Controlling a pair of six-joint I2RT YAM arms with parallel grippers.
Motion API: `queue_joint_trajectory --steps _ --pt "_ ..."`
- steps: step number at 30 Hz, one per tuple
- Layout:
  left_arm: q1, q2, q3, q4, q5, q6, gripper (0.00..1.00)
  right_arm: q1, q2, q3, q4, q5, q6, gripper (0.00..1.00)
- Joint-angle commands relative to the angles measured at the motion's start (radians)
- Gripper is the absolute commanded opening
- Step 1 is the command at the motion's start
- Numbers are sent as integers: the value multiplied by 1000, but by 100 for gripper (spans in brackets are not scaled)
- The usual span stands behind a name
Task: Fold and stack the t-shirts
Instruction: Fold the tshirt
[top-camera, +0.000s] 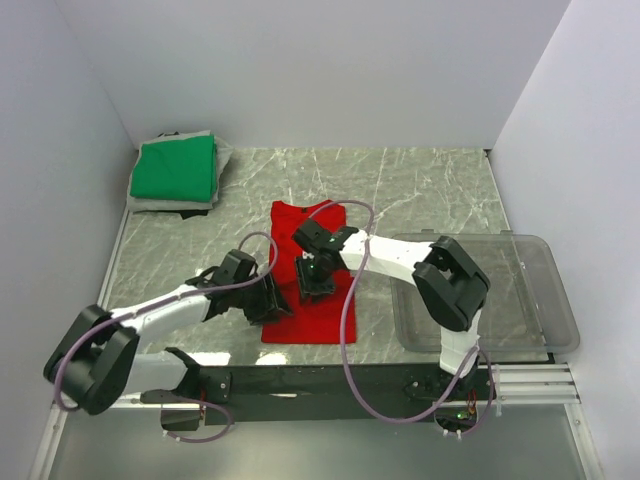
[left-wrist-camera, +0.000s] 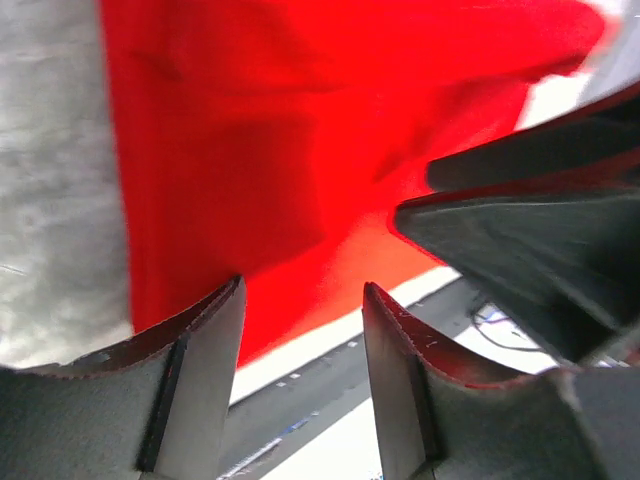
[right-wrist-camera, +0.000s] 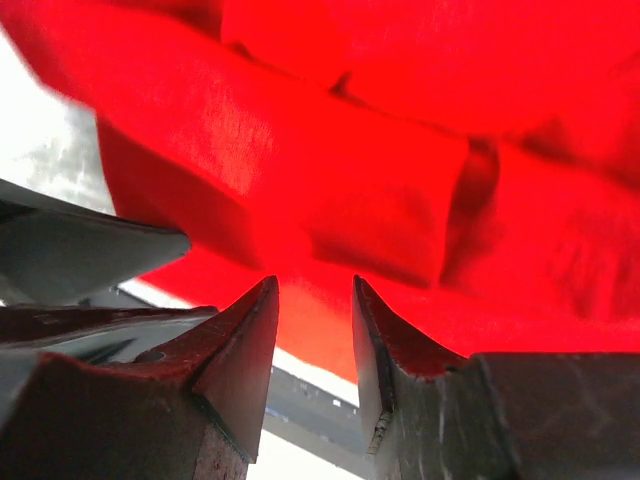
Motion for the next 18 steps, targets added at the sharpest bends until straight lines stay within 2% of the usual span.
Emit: queue_joint_trajectory --steps 1,7,18 --pt "-9 68 -11 49 2 10 56 9 43 57 29 43 5 42" --pt "-12 175 33 -49 -36 48 56 9 110 130 -8 83 -21 42" --pt "-14 221 84 -161 -93 113 57 -54 135 179 -19 224 -23 43"
